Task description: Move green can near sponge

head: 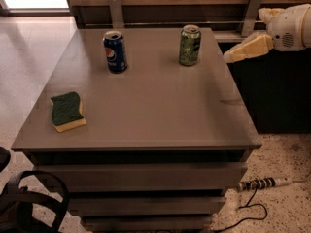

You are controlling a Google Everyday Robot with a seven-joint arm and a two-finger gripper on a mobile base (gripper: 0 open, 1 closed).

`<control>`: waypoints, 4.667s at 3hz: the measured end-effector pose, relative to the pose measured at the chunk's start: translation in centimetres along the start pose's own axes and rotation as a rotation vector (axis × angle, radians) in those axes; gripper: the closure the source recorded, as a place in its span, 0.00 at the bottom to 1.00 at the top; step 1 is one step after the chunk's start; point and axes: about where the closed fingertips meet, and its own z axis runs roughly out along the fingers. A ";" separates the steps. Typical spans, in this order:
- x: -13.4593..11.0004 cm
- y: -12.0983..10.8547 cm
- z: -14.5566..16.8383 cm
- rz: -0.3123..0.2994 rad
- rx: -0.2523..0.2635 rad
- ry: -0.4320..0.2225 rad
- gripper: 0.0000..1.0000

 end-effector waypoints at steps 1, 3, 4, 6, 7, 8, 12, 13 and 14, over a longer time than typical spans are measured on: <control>-0.3 -1.9 2.4 0.027 0.003 -0.065 0.00; 0.0 -1.9 3.6 0.039 -0.005 -0.077 0.00; 0.0 -1.9 3.7 0.040 -0.005 -0.078 0.00; -0.3 -3.7 9.8 0.121 -0.048 -0.261 0.00; -0.5 -4.3 12.2 0.155 -0.070 -0.339 0.00; -0.6 -4.5 13.8 0.169 -0.085 -0.382 0.00; -0.9 -2.6 18.6 0.186 -0.150 -0.415 0.16; -1.1 -2.4 18.9 0.185 -0.155 -0.415 0.39; -1.2 -2.2 19.1 0.185 -0.160 -0.416 0.64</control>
Offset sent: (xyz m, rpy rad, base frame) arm 0.0243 0.0031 -0.0022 0.0531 -0.0218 0.0015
